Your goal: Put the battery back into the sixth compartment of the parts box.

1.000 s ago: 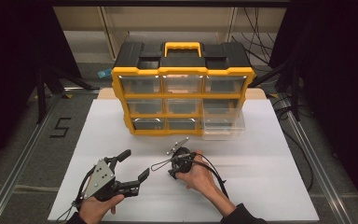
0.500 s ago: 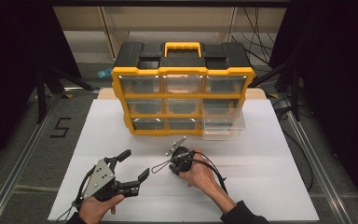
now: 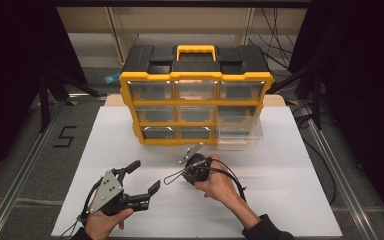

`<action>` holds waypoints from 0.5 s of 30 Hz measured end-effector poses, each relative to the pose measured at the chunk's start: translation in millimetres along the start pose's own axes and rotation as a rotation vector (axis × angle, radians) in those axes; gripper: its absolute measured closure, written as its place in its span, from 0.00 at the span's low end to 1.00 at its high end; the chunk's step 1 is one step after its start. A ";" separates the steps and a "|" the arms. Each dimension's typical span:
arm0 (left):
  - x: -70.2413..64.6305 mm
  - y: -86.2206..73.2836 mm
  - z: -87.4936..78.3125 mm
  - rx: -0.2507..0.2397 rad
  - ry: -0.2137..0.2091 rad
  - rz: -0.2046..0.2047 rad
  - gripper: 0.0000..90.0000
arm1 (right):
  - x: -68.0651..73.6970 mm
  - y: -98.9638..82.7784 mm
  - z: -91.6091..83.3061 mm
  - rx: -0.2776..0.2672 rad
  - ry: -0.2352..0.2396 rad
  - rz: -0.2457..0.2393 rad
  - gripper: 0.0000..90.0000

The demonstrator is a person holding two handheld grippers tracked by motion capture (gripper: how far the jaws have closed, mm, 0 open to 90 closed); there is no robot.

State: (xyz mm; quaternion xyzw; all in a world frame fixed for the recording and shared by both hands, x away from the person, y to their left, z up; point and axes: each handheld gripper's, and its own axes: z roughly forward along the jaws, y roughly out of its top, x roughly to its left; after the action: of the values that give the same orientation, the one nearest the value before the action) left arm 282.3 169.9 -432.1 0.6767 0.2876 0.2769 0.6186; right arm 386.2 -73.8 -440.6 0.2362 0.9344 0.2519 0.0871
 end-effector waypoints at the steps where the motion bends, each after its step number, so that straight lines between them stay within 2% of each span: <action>1: -0.2 -0.1 0.1 0.000 0.001 -0.004 0.17 | 0.5 1.1 -5.3 -0.010 -0.002 -0.003 0.86; 10: -0.3 -0.1 0.0 0.000 0.002 -0.005 0.17 | -0.5 6.7 -49.3 -0.101 -0.016 -0.050 0.86; 15: -0.1 0.0 0.0 0.003 0.003 0.002 0.17 | -1.8 6.8 -65.8 -0.152 -0.026 -0.068 0.86</action>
State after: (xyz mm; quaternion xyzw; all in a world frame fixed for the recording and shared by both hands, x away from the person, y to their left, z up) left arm 282.2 169.9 -432.2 0.6774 0.2883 0.2780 0.6170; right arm 371.9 -97.7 -380.6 0.2004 0.9189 0.3159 0.1252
